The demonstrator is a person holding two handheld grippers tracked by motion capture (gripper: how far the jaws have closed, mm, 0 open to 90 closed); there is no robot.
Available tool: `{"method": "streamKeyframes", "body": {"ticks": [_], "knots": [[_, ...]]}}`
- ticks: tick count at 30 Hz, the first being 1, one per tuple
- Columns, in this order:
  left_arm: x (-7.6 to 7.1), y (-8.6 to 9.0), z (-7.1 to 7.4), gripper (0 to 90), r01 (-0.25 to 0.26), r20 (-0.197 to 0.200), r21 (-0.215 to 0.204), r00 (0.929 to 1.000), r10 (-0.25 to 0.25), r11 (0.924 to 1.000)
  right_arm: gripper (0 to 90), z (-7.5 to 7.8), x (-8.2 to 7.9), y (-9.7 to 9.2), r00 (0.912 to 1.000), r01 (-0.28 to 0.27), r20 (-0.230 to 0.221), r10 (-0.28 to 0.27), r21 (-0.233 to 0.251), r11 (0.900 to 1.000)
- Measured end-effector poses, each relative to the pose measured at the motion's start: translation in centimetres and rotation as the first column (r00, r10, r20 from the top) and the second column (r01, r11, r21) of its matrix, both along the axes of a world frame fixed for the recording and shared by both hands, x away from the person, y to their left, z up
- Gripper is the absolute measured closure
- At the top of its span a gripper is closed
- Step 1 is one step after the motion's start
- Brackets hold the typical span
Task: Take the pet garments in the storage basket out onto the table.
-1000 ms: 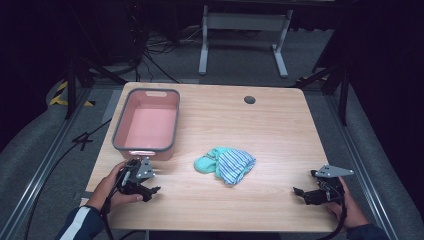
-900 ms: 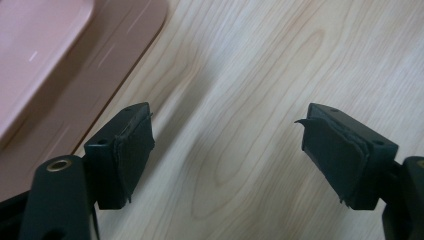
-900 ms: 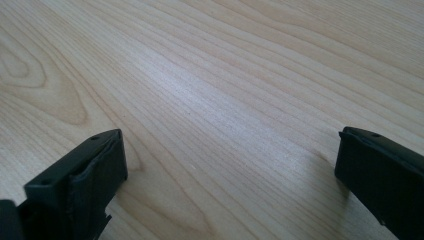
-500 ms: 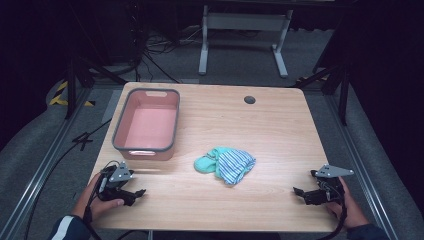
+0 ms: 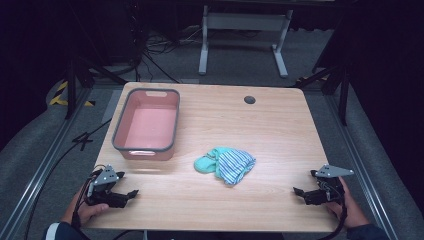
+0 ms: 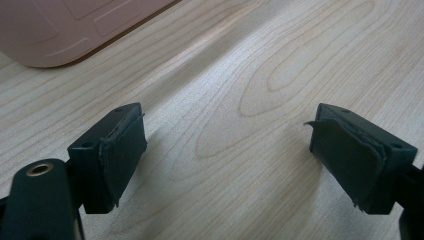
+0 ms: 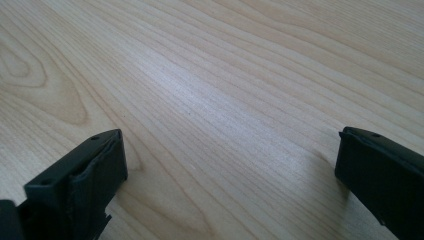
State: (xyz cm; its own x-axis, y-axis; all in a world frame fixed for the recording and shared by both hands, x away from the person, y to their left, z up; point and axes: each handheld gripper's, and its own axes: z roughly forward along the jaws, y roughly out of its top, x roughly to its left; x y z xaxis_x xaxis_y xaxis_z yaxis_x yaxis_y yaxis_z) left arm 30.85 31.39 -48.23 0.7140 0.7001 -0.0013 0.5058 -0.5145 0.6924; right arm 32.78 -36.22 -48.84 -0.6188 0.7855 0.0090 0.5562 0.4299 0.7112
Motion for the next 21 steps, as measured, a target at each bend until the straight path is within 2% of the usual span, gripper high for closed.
{"method": "streamKeyframes", "body": {"ticks": [14, 15, 16, 21], "knots": [[-0.14, -0.28, -0.05, 13.6, -0.026, -0.016, -0.009, 0.9995, 0.026, 0.9996, 0.7, -0.01, -0.11, 0.00, 1.0000, 0.007, 0.001, -0.007, -0.002, 1.0000], [-0.13, -0.29, -0.04, 13.5, -0.028, -0.014, -0.008, 0.9995, 0.028, 0.9996, 0.7, -0.01, -0.11, 0.01, 1.0000, 0.007, 0.001, -0.007, -0.001, 1.0000], [0.00, -0.20, 0.04, 13.3, -0.015, 0.001, 0.012, 0.9999, 0.015, 0.9998, 0.7, -0.01, -0.11, 0.01, 1.0000, 0.007, 0.001, -0.007, -0.001, 1.0000], [-0.03, -0.38, -0.01, 12.3, -0.027, -0.007, 0.003, 0.9996, 0.027, 0.9996, 0.7, -0.01, -0.11, 0.01, 1.0000, 0.007, 0.001, -0.007, -0.002, 1.0000]]}}
